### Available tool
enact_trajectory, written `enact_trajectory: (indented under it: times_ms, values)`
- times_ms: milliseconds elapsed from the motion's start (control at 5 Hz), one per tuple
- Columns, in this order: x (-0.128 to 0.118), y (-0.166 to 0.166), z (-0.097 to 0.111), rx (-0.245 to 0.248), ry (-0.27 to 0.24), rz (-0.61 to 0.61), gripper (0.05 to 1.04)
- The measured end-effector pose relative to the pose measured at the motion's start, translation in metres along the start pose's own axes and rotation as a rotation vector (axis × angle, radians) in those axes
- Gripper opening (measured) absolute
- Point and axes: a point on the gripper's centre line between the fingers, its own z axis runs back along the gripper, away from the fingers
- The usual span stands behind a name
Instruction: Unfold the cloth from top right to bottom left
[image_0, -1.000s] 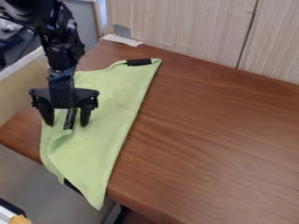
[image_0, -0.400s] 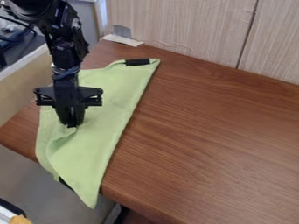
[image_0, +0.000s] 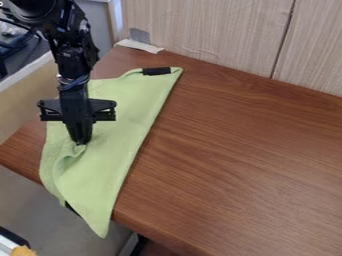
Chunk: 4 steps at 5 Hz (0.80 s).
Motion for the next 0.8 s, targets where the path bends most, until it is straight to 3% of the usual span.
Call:
enact_trajectory:
  times_ms: [200, 600, 800]
  values:
    - [0.003, 0.001, 0.005, 0.014, -0.016, -0.002, 0.085]
    - [0.002, 0.021, 0.054, 0.064, 0.040, 0.007, 0.085]
    - [0.003, 0.046, 0.078, 0.111, 0.041, -0.005, 0.085]
